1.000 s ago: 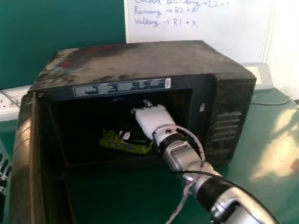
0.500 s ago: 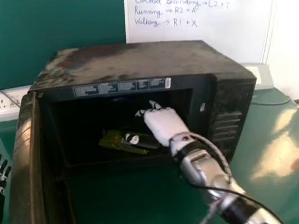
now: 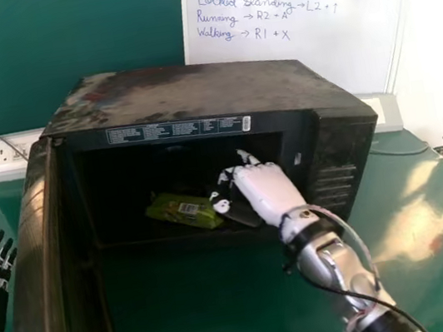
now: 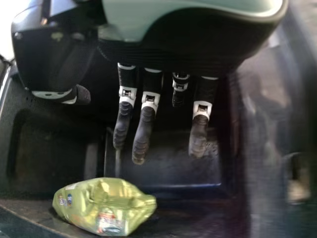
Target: Put biscuit inside oven
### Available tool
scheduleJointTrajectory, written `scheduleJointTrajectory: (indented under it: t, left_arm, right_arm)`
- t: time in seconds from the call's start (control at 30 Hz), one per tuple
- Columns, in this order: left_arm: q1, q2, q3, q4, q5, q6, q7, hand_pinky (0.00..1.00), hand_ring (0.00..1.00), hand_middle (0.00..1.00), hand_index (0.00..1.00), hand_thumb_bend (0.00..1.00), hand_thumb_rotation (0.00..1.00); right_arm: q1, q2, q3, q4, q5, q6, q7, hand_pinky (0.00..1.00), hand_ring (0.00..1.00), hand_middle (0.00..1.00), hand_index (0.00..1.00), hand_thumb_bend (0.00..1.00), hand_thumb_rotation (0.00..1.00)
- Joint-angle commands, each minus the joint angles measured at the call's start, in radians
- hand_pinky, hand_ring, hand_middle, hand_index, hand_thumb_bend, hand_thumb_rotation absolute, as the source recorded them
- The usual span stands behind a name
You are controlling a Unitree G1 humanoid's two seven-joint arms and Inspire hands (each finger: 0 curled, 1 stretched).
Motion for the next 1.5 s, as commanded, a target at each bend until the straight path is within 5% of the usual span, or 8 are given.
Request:
scheduleJointTrajectory:
  t: [0.0, 0.17, 0.23, 0.43, 0.7, 0.77, 0.83, 1.47]
  left_arm:
    - [0.033, -0.049, -0.009, 0.040, -0.013, 0.010, 0.001, 0.00, 0.69, 0.77, 0.95, 0.00, 0.00]
    - [0.037, -0.047, -0.008, 0.033, -0.008, 0.011, 0.009, 0.00, 0.69, 0.77, 0.94, 0.00, 0.00]
    - [0.035, -0.044, -0.007, 0.039, -0.009, 0.011, 0.005, 0.00, 0.69, 0.77, 0.94, 0.00, 0.00]
    - [0.032, -0.036, -0.005, 0.045, -0.016, 0.021, -0.003, 0.00, 0.69, 0.77, 0.94, 0.00, 0.00]
    - [0.034, -0.038, -0.007, 0.040, -0.009, 0.012, 0.002, 0.00, 0.68, 0.76, 0.94, 0.00, 0.00]
    - [0.037, -0.041, -0.008, 0.034, -0.007, 0.011, 0.007, 0.00, 0.69, 0.76, 0.93, 0.00, 0.00]
    - [0.039, -0.043, -0.010, 0.030, -0.008, 0.010, 0.007, 0.00, 0.69, 0.76, 0.93, 0.00, 0.00]
    - [0.049, -0.054, -0.015, 0.003, -0.010, 0.021, 0.021, 0.00, 0.68, 0.75, 0.91, 0.00, 0.00]
  right_arm:
    - [0.032, -0.016, -0.023, -0.048, -0.008, 0.003, 0.002, 0.38, 0.50, 0.46, 0.51, 0.53, 0.00]
    - [0.091, -0.032, -0.050, -0.159, -0.049, 0.073, 0.068, 0.40, 0.52, 0.57, 0.50, 0.52, 0.12]
    - [0.112, -0.030, -0.060, -0.207, -0.059, 0.107, 0.111, 0.35, 0.47, 0.55, 0.64, 0.77, 0.16]
    - [0.194, -0.043, -0.088, -0.351, -0.078, 0.137, 0.187, 0.41, 0.54, 0.63, 0.72, 0.87, 0.29]
    - [0.214, -0.030, -0.123, -0.333, 0.067, 0.007, 0.198, 0.36, 0.45, 0.49, 0.57, 0.79, 0.22]
    - [0.190, -0.020, -0.108, -0.308, 0.096, -0.018, 0.225, 0.31, 0.40, 0.45, 0.51, 0.59, 0.17]
    - [0.168, -0.007, -0.095, -0.291, 0.111, -0.024, 0.260, 0.29, 0.38, 0.44, 0.49, 0.54, 0.16]
    - [-0.010, 0.086, 0.021, -0.038, 0.178, -0.108, 0.486, 0.13, 0.20, 0.28, 0.48, 0.52, 0.16]
